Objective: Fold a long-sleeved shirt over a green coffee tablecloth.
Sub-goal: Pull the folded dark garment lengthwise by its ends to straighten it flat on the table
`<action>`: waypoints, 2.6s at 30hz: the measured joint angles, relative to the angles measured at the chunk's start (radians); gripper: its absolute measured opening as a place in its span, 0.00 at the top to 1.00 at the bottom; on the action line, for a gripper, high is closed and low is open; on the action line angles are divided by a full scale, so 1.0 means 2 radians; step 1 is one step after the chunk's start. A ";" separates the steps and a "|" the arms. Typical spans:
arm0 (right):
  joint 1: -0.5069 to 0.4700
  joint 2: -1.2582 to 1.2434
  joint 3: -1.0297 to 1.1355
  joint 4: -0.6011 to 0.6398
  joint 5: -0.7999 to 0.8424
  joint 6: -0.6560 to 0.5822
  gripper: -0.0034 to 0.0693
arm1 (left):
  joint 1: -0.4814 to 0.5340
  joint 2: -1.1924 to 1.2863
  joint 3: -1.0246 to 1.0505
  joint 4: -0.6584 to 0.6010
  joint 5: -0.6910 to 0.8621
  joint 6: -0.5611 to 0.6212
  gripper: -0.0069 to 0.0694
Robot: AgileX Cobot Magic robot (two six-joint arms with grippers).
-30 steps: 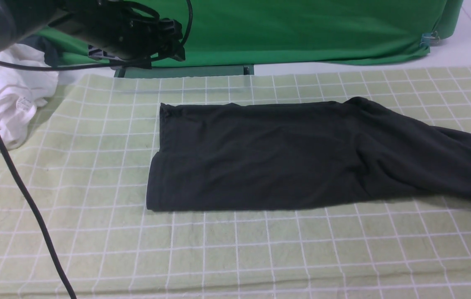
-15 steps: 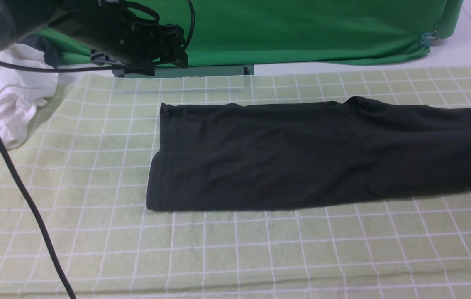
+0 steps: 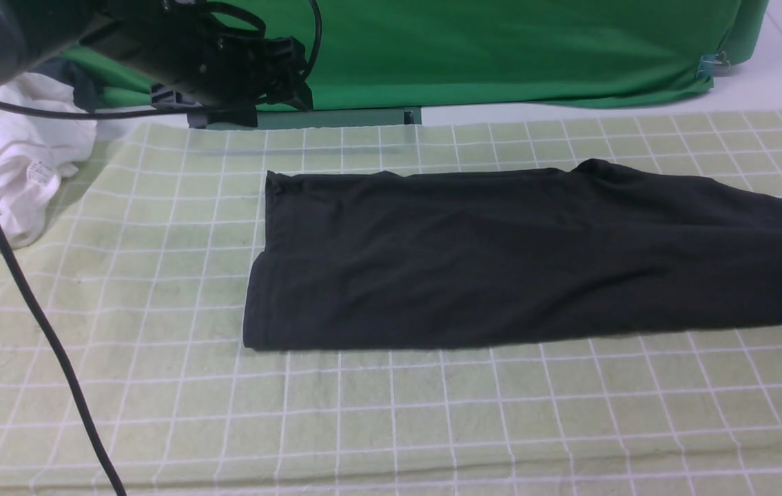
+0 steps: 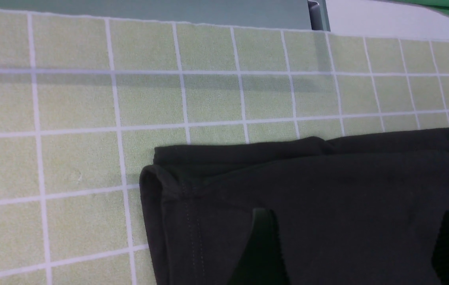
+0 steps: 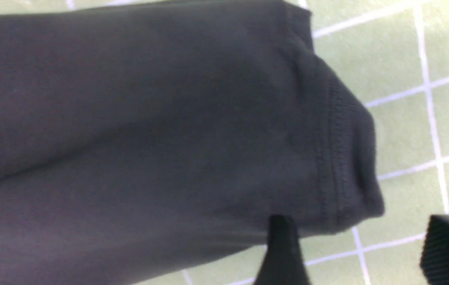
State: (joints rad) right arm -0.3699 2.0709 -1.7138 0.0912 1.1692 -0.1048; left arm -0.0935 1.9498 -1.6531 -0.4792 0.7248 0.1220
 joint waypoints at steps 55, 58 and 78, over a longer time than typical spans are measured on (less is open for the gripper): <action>0.006 0.063 -0.001 0.026 -0.016 -0.005 0.93 | -0.042 -0.048 0.264 0.061 0.003 -0.130 0.24; 0.006 0.063 -0.001 0.026 -0.016 -0.005 0.93 | -0.042 -0.037 0.263 0.054 -0.004 -0.127 0.26; 0.006 0.002 0.020 0.003 0.017 -0.018 0.93 | -0.053 -0.091 0.263 0.085 0.056 -0.108 0.87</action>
State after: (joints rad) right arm -0.3581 2.0743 -1.6731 0.0977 1.2036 -0.1398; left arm -0.1987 1.7686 -1.1281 -0.3101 0.8365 -0.0949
